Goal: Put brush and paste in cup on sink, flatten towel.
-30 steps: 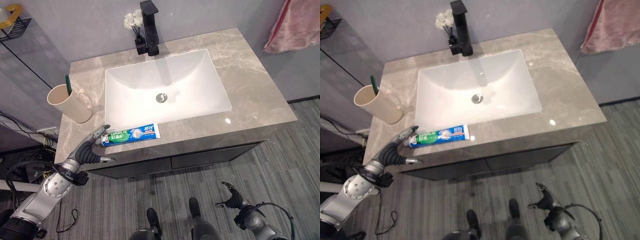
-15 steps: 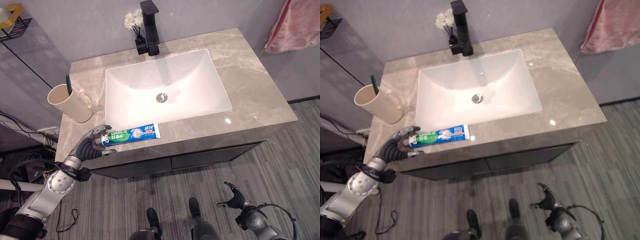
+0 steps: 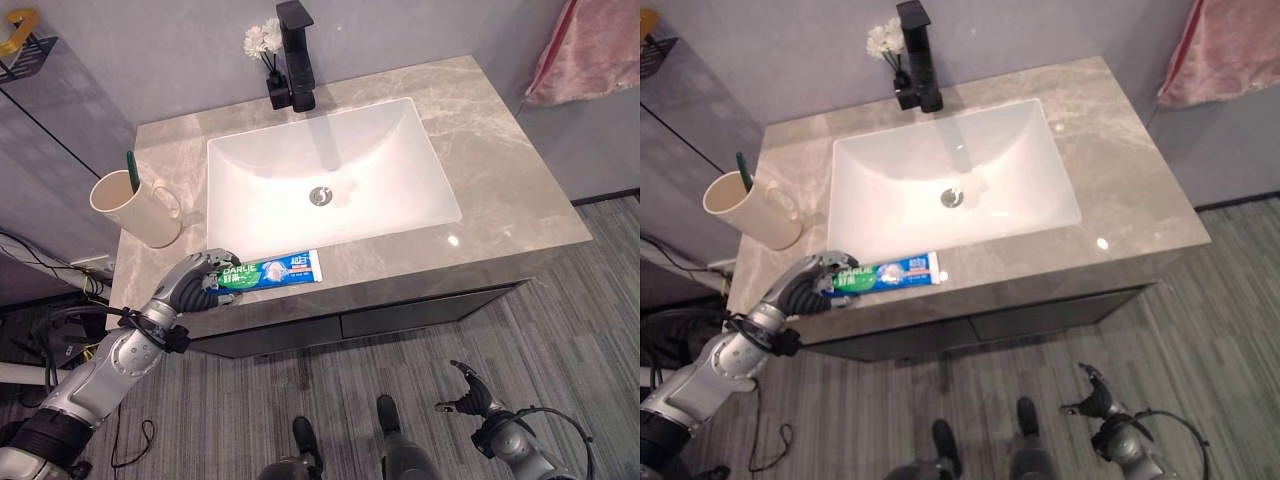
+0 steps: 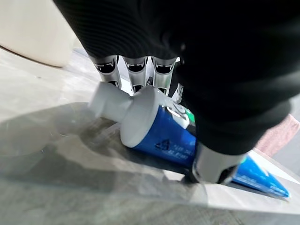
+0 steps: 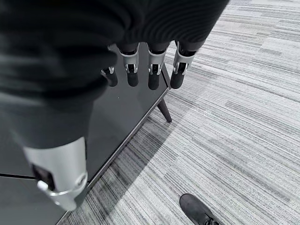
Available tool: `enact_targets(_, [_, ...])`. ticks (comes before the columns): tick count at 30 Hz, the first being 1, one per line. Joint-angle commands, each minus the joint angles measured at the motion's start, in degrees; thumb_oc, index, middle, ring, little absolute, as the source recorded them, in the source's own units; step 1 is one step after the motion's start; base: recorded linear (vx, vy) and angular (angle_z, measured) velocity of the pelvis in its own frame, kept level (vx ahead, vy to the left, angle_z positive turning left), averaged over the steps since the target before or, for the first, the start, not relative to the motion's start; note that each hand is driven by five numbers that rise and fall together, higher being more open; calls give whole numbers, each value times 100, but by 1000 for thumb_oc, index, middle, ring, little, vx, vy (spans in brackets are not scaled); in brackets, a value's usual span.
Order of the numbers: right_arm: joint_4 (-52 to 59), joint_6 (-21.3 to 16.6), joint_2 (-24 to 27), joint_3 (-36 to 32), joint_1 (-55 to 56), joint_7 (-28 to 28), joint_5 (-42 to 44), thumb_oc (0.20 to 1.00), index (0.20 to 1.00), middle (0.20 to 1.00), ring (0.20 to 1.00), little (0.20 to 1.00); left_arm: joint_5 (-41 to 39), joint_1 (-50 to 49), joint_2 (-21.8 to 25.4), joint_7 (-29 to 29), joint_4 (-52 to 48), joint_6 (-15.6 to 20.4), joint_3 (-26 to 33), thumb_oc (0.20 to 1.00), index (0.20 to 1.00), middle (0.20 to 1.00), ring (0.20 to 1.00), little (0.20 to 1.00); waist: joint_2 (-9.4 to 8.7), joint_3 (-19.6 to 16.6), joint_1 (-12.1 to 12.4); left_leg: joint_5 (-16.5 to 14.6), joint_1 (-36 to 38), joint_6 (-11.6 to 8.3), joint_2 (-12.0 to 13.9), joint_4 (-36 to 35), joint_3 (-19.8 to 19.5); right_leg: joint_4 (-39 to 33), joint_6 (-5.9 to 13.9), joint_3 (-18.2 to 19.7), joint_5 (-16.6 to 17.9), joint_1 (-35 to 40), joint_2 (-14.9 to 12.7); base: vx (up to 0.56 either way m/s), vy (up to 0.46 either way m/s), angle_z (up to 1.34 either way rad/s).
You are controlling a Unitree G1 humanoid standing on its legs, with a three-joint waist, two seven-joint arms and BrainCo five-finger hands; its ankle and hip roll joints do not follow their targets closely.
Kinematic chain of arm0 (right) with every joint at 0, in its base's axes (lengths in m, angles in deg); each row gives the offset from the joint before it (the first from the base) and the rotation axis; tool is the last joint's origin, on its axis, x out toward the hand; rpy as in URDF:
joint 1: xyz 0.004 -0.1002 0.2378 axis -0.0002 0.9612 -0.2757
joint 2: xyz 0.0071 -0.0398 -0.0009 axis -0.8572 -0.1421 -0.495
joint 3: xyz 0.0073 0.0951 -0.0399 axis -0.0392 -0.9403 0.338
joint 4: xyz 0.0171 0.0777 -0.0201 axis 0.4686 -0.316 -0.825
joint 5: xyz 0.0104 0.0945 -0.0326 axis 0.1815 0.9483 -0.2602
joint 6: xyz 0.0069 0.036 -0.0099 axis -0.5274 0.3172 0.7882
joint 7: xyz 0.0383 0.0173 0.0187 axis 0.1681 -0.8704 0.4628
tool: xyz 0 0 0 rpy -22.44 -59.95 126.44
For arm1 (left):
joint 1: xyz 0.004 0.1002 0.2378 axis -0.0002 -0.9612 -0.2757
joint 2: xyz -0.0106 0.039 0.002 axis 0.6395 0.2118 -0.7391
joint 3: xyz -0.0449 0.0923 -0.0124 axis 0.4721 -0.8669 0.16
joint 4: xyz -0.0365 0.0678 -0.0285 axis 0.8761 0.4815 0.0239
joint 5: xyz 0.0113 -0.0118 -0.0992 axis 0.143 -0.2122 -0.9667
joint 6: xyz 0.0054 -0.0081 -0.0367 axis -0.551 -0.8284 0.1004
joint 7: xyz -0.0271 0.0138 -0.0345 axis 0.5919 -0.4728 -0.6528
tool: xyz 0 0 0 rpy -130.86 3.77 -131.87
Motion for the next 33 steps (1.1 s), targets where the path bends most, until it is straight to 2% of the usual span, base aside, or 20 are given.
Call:
enact_targets(1, [307,-228,41,-31,7,-189,57,1000,1000,1000,1000,1000,273,-35,8,-53,119,232,-440,689,689,689,689,689,-237,-185,-142,-99,98,-321,274,27,-235,-7,668,7,392,-348,-738,0,0,0])
enact_targets(4, [306,-231,52,-29,3,-202,54,1000,1000,1000,1000,1000,358,-38,36,-57,101,232,-486,693,693,693,693,693,-242,-184,-141,-99,109,-321,274,27,-235,-7,663,7,381,-333,-728,0,0,0])
enact_targets(5, [314,-232,54,-30,6,-206,49,1000,1000,1000,1000,1000,380,-38,45,-62,118,235,-500,671,671,671,671,671,-244,-184,-142,-100,115,-321,276,27,-234,-7,661,6,378,-327,-725,0,0,0])
enact_targets(6, [349,-236,64,-24,8,-208,47,1000,1000,1000,1000,1000,475,-28,72,-63,146,242,-546,608,608,608,608,608,-253,-182,-142,-102,122,-321,279,27,-229,-7,662,10,374,-320,-725,0,0,0])
enact_targets(9, [325,-242,59,-9,-2,-213,44,1000,1000,1000,1000,1000,644,10,141,-40,143,255,-616,564,564,564,564,564,-260,-177,-147,-105,129,-321,285,27,-226,-7,663,16,375,-316,-725,0,0,0])
enact_targets(11, [287,-249,51,-3,-13,-238,49,1000,1000,1000,1000,1000,768,32,180,-3,166,279,-681,282,282,282,282,282,-264,-180,-150,-108,142,-321,293,27,-228,-7,667,12,373,-305,-723,0,0,0])
enact_targets(12, [265,-252,46,4,-24,-242,47,1000,1000,1000,1000,1000,883,50,211,39,188,284,-714,200,200,200,200,200,-266,-181,-151,-111,156,-321,297,27,-227,-7,668,11,372,-295,-721,0,0,0])
enact_targets(16, [-2,-244,-22,-16,-47,-292,113,1000,1000,1000,1000,1000,1047,95,208,110,266,293,-813,200,200,200,200,200,-297,-199,-157,-130,225,-322,310,27,-213,-7,668,16,361,-246,-717,3,-1,-1])
enact_targets(20, [-811,-171,-270,-163,-128,-443,408,1000,1000,1000,1000,1000,1145,158,221,236,244,265,-770,200,200,200,200,200,-343,-240,-132,-156,312,-318,315,27,-230,-7,657,15,329,-150,-710,0,0,0])
enact_targets(22, [-1340,-142,-445,-409,-166,-499,821,1000,1000,1000,1000,1000,1238,219,313,347,146,268,-705,200,200,200,200,200,-365,-271,-129,-165,361,-320,321,27,-246,-7,650,3,311,-91,-715,25,-9,0])
enact_targets(23, [-2018,-100,-655,-764,-222,-517,1460,1000,1000,1000,1000,1000,1299,340,350,453,127,218,-664,200,200,200,200,200,-378,-304,-129,-213,437,-322,328,27,-273,-7,648,-40,256,17,-719,0,0,0])
enact_targets(24, [-2035,-111,-662,-767,-241,-516,1466,1000,1000,1000,1000,1000,1298,358,356,454,130,215,-669,200,200,200,200,200,-390,-299,-121,-180,418,-325,327,27,-269,-7,640,-31,283,-6,-719,42,-29,1])
enact_targets(25, [-2654,-61,-835,-1238,-260,-513,2206,1000,1000,1000,1000,1000,1305,475,357,554,69,189,-594,200,200,200,200,200,-411,-361,-117,-208,478,-324,334,27,-299,-7,638,-64,246,84,-722,18,-22,5])
enact_targets(26, [-2947,-37,-861,-1453,-301,-510,2510,1000,1000,1000,1000,1000,1314,550,370,596,59,162,-567,200,200,200,200,200,-426,-381,-105,-220,504,-329,341,27,-305,-7,635,-83,228,120,-729,35,-16,8])
enact_targets(27, [-2950,-40,-860,-1454,-304,-509,2511,1000,1000,1000,1000,1000,1313,554,370,596,60,161,-570,200,200,200,200,200,-427,-377,-104,-220,506,-329,342,27,-305,-7,635,-83,228,123,-729,34,-15,7])
enact_targets(29, [-3661,145,-818,-1973,-293,-483,3014,1000,1000,1000,1000,1000,1379,776,429,708,-37,88,-452,200,200,200,200,200,-469,-465,-101,-264,582,-332,350,27,-342,-7,618,-136,172,232,-719,40,-21,4])
enact_targets(33, [-4091,272,-709,-2325,-281,-449,3299,1000,1000,1000,1000,1000,1471,980,476,822,-113,11,-350,200,200,200,200,200,-521,-519,-96,-284,650,-350,383,27,-367,-7,604,-180,131,322,-707,30,-22,10])
